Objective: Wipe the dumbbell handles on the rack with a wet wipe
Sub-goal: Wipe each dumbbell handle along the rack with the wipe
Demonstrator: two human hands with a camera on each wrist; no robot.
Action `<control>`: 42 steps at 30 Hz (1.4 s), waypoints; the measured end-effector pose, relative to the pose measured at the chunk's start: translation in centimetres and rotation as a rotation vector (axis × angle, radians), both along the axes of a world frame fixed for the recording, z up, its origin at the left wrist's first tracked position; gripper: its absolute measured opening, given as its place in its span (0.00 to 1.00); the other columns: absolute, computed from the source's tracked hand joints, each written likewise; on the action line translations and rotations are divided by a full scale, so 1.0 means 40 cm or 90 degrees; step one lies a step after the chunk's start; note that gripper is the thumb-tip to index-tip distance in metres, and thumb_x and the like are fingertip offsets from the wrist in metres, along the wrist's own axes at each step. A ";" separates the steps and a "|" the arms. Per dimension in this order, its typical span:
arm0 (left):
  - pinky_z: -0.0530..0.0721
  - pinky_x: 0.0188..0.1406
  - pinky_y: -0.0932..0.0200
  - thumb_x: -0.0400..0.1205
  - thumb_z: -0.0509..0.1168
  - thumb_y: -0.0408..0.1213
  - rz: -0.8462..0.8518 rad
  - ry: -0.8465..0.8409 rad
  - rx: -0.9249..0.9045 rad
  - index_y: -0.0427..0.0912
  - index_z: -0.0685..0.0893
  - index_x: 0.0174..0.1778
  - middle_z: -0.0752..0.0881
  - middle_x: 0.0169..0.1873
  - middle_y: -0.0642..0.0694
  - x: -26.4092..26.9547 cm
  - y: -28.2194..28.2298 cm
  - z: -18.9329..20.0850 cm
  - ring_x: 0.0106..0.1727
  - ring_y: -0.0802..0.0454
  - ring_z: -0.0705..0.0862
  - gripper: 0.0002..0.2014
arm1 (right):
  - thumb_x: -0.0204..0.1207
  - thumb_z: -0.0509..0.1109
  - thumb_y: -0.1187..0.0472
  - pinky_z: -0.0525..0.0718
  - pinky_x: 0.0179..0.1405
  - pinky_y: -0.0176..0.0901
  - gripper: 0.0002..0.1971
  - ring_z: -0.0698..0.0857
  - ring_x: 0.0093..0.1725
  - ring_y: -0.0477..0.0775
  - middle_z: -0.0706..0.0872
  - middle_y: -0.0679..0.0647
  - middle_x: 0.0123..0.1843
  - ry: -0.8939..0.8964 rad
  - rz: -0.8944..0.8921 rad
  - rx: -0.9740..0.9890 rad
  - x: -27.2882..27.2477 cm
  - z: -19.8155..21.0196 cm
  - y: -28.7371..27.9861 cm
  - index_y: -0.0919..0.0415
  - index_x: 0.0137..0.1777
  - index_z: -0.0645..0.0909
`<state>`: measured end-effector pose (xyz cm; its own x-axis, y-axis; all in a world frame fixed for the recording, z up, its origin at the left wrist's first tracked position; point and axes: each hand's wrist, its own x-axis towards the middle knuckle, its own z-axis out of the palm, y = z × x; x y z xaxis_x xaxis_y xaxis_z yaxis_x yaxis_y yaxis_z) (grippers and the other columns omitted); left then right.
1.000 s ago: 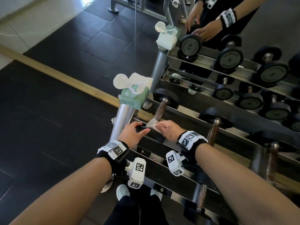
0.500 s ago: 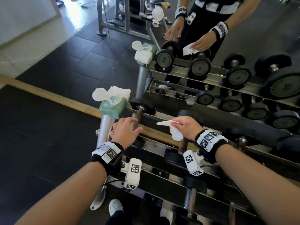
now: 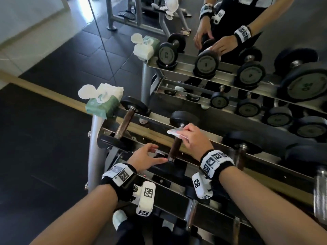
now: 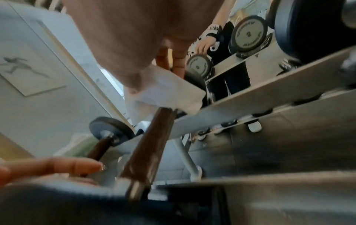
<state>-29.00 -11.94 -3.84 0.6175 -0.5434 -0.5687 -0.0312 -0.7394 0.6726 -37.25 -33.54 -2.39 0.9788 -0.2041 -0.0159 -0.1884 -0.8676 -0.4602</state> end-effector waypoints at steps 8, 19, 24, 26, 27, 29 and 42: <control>0.79 0.59 0.61 0.73 0.75 0.59 0.011 0.005 -0.019 0.54 0.77 0.73 0.81 0.67 0.56 -0.024 0.011 -0.014 0.64 0.56 0.81 0.33 | 0.76 0.70 0.65 0.77 0.68 0.61 0.20 0.76 0.71 0.62 0.80 0.55 0.70 0.029 0.189 -0.135 -0.005 -0.053 -0.010 0.55 0.68 0.83; 0.79 0.68 0.51 0.71 0.75 0.61 0.064 0.028 -0.038 0.57 0.79 0.69 0.82 0.64 0.59 -0.036 0.019 -0.049 0.62 0.57 0.82 0.31 | 0.75 0.67 0.67 0.61 0.80 0.46 0.25 0.76 0.71 0.48 0.81 0.44 0.67 0.182 0.500 -0.245 0.062 -0.011 -0.022 0.45 0.70 0.78; 0.81 0.66 0.51 0.68 0.76 0.64 0.089 0.047 -0.047 0.61 0.80 0.65 0.83 0.62 0.59 -0.037 0.021 -0.064 0.59 0.57 0.84 0.30 | 0.77 0.62 0.68 0.83 0.63 0.52 0.14 0.83 0.60 0.56 0.85 0.50 0.54 0.332 0.409 -0.300 0.132 0.060 -0.018 0.51 0.55 0.82; 0.82 0.67 0.47 0.67 0.76 0.64 0.102 0.049 -0.053 0.60 0.82 0.65 0.84 0.62 0.57 -0.041 0.021 -0.068 0.60 0.55 0.84 0.30 | 0.75 0.69 0.66 0.83 0.62 0.52 0.13 0.83 0.60 0.55 0.85 0.50 0.55 0.365 0.453 -0.352 0.120 0.060 0.025 0.49 0.56 0.81; 0.82 0.67 0.47 0.67 0.77 0.64 0.106 0.049 -0.055 0.59 0.82 0.64 0.84 0.61 0.57 -0.043 0.020 -0.068 0.60 0.55 0.85 0.30 | 0.74 0.72 0.66 0.82 0.62 0.52 0.16 0.83 0.61 0.54 0.85 0.50 0.57 0.372 0.486 -0.368 0.107 0.052 0.044 0.49 0.59 0.80; 0.81 0.68 0.48 0.67 0.77 0.64 0.107 0.045 -0.054 0.58 0.82 0.65 0.84 0.62 0.57 -0.043 0.020 -0.067 0.61 0.55 0.84 0.31 | 0.76 0.70 0.66 0.77 0.69 0.53 0.22 0.80 0.66 0.52 0.82 0.48 0.65 0.332 0.537 -0.327 0.076 0.036 0.058 0.48 0.68 0.78; 0.77 0.71 0.48 0.73 0.75 0.58 0.102 0.055 -0.048 0.56 0.79 0.70 0.81 0.65 0.56 -0.045 0.014 -0.049 0.64 0.54 0.81 0.30 | 0.75 0.73 0.65 0.68 0.80 0.55 0.28 0.72 0.76 0.54 0.78 0.49 0.73 0.364 0.480 -0.313 0.066 -0.001 0.058 0.49 0.75 0.74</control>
<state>-30.78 -11.39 -5.78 0.6502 -0.4850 -0.5849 0.1427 -0.6781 0.7209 -34.62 -31.21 -2.41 0.7278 0.3425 -0.5942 0.3974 -0.9167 -0.0415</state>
